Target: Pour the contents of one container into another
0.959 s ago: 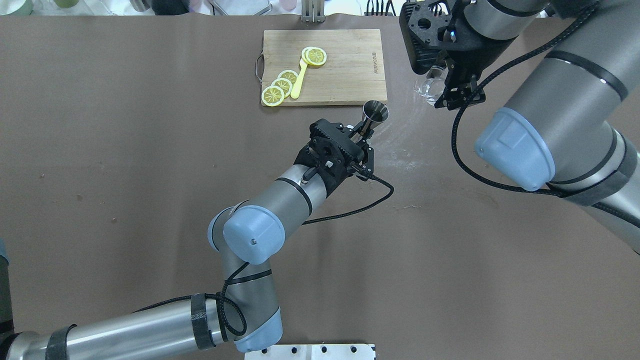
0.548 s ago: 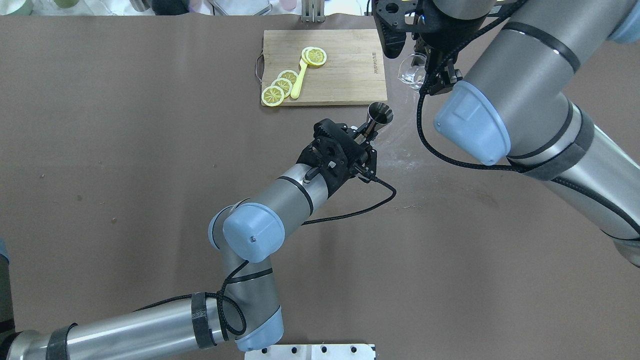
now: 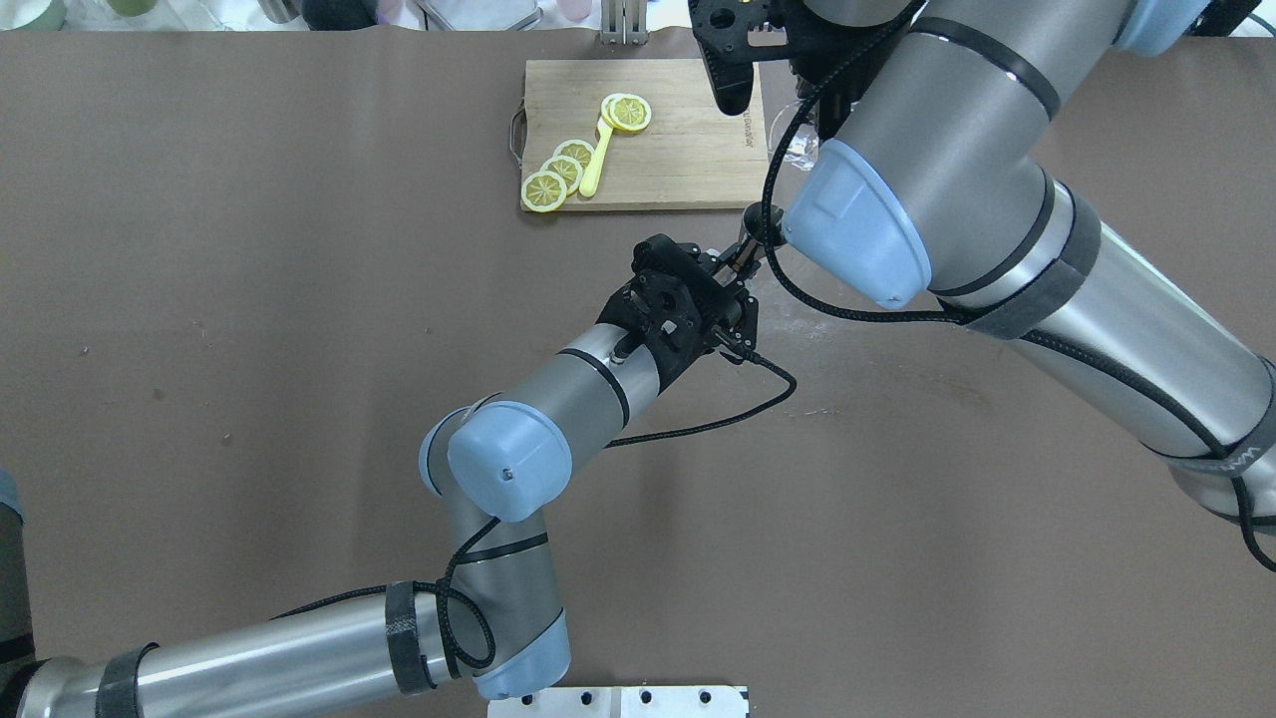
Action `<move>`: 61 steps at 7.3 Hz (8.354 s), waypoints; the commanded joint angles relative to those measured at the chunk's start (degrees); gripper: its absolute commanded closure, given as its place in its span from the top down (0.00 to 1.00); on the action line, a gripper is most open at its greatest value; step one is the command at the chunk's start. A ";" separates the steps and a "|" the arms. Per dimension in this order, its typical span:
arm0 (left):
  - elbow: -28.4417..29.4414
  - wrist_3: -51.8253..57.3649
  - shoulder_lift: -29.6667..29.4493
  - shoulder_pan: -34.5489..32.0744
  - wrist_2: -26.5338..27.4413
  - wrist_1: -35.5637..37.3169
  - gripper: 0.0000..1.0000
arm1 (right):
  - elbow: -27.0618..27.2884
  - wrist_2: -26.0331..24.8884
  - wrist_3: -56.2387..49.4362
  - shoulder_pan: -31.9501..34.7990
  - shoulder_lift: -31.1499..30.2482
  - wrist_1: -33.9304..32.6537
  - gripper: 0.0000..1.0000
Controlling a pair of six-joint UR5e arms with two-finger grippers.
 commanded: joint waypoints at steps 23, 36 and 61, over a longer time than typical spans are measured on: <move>-0.09 0.07 -0.15 -0.18 0.35 0.27 0.00 | -6.77 -12.63 -4.32 -7.35 9.43 -22.80 0.00; 0.00 -0.02 0.12 -0.18 0.44 0.00 0.00 | -9.95 -8.43 -6.25 -4.73 10.94 -18.25 0.00; -5.53 -24.27 47.58 -10.14 16.29 -21.83 0.00 | -30.14 30.88 22.34 14.19 -37.05 104.31 0.00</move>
